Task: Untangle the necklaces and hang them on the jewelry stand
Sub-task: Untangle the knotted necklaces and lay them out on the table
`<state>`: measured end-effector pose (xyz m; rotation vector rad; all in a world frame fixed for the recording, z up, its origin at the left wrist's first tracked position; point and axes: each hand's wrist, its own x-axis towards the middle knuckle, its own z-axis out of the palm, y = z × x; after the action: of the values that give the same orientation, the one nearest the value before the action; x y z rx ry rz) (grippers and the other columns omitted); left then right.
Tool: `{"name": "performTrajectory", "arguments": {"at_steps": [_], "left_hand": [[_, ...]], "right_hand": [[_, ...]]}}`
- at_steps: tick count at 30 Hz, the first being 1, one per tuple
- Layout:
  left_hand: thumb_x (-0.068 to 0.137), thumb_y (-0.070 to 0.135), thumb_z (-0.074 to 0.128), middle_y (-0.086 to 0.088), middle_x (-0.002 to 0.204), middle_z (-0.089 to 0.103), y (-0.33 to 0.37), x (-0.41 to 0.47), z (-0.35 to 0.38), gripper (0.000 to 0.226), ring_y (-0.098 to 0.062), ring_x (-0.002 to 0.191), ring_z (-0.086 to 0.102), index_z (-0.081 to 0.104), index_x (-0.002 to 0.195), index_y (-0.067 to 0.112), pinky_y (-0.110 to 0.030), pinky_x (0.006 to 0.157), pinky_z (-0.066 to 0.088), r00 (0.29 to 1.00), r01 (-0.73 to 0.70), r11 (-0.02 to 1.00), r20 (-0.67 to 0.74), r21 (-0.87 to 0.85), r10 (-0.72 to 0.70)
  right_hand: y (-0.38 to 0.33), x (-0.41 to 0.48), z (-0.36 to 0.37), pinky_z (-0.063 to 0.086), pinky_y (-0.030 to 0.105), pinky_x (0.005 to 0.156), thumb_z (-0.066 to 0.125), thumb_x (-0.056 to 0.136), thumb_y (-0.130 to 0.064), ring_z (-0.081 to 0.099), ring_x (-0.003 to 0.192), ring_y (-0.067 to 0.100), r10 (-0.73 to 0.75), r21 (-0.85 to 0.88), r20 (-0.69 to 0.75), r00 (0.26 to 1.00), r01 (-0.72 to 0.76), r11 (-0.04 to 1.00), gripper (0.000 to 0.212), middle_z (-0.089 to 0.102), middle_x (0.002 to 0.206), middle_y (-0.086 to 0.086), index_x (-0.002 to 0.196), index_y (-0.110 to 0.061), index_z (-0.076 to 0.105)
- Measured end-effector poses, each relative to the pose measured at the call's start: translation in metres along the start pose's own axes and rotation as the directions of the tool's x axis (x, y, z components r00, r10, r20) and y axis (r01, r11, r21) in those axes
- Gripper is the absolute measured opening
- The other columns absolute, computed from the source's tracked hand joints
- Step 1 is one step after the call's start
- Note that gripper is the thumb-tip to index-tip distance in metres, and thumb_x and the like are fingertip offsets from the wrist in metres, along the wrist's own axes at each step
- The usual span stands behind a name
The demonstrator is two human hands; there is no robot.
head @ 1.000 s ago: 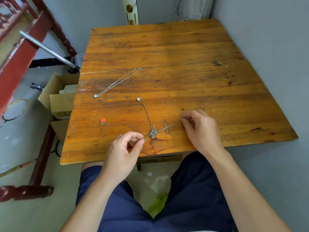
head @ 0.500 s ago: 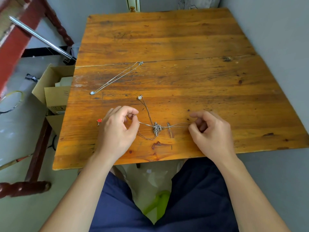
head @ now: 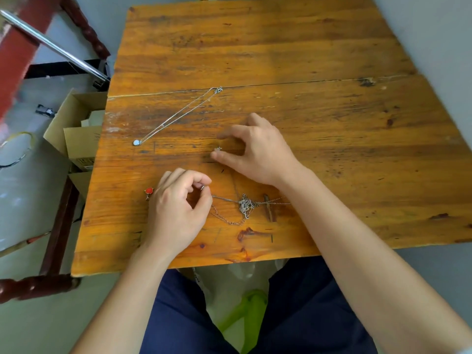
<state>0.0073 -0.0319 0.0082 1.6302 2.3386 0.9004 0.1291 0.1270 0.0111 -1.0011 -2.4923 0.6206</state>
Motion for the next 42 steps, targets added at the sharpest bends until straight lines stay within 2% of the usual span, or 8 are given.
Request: {"name": "performTrajectory", "arguments": {"at_steps": [2,9,15,19,25,33,39,42], "left_hand": [[0.085,0.011,0.069,0.009,0.088,0.061,-0.001,0.000,0.000,0.011,-0.010,0.086,0.052,0.070,0.094,0.018,-0.003,0.075,0.033,1.000,-0.003,1.000,-0.005,-0.005,0.003],[0.085,0.009,0.068,0.009,0.088,0.060,-0.003,0.002,0.002,0.012,-0.011,0.085,0.050,0.070,0.094,0.017,-0.006,0.075,0.035,1.000,-0.007,1.000,-0.017,0.011,0.007],[0.089,0.015,0.071,0.002,0.098,0.063,0.001,0.001,0.003,0.010,-0.013,0.089,0.052,0.073,0.098,0.013,-0.005,0.080,0.033,0.993,-0.068,0.997,-0.091,0.020,0.070],[0.089,0.022,0.068,-0.001,0.091,0.061,0.012,-0.002,0.007,0.018,-0.018,0.088,0.052,0.077,0.099,0.011,-0.023,0.076,0.041,0.981,-0.180,0.983,-0.071,0.042,0.183],[0.085,0.038,0.068,0.006,0.082,0.058,0.032,-0.004,0.014,0.022,-0.016,0.082,0.052,0.077,0.084,0.017,-0.032,0.066,0.045,0.995,-0.104,0.994,0.004,0.021,0.104],[0.080,0.034,0.067,0.008,0.081,0.058,0.039,-0.005,0.022,0.016,-0.011,0.081,0.053,0.076,0.079,0.020,-0.029,0.061,0.048,1.000,-0.014,1.000,-0.014,0.016,0.014],[0.075,0.022,0.071,0.008,0.081,0.056,0.034,-0.007,0.020,0.005,0.001,0.072,0.046,0.075,0.076,0.018,-0.009,0.069,0.034,0.998,0.044,0.995,-0.049,-0.089,-0.049],[0.076,0.019,0.072,0.007,0.081,0.056,0.031,-0.008,0.018,0.004,0.007,0.074,0.047,0.075,0.077,0.017,-0.006,0.071,0.033,0.997,0.049,0.994,-0.055,-0.103,-0.054]], "right_hand": [[0.006,0.011,0.002,0.049,0.039,0.086,0.065,0.085,-0.060,0.058,0.101,0.027,-0.005,-0.047,-0.015,1.000,0.004,0.999,0.037,0.047,0.094,-0.001,0.111,-0.035,0.073],[0.058,0.019,-0.011,0.051,0.037,0.083,0.066,0.088,-0.053,0.059,0.103,0.028,0.285,-0.024,-0.213,0.935,-0.297,0.955,0.036,0.060,0.102,0.006,0.106,-0.022,0.072],[0.039,-0.040,-0.034,0.050,0.025,0.078,0.068,0.093,-0.033,0.057,0.075,0.007,0.227,0.185,-0.264,0.938,-0.181,0.966,0.021,0.062,0.096,-0.002,0.108,-0.020,0.074],[0.017,-0.085,-0.031,0.045,0.013,0.070,0.074,0.089,-0.019,0.058,0.073,0.007,0.163,0.240,-0.183,0.969,-0.117,0.964,0.010,0.061,0.087,-0.006,0.097,-0.023,0.077],[0.014,-0.110,-0.012,0.051,0.027,0.070,0.075,0.086,-0.018,0.059,0.076,0.007,0.190,0.281,-0.190,0.963,-0.132,0.951,0.010,0.063,0.087,-0.005,0.095,-0.022,0.078],[0.014,-0.109,-0.007,0.049,0.024,0.069,0.073,0.085,-0.018,0.056,0.075,0.003,0.195,0.270,-0.228,0.954,-0.130,0.954,0.010,0.062,0.087,-0.005,0.094,-0.020,0.078],[0.012,-0.108,-0.004,0.050,0.026,0.072,0.071,0.086,-0.021,0.052,0.076,0.002,0.193,0.228,-0.245,0.950,-0.137,0.964,0.011,0.059,0.087,-0.006,0.094,-0.021,0.077],[0.008,-0.107,-0.004,0.052,0.034,0.071,0.071,0.087,-0.027,0.059,0.079,0.013,0.156,0.155,-0.247,0.956,-0.120,0.981,0.013,0.060,0.089,-0.005,0.098,-0.023,0.077]]}}
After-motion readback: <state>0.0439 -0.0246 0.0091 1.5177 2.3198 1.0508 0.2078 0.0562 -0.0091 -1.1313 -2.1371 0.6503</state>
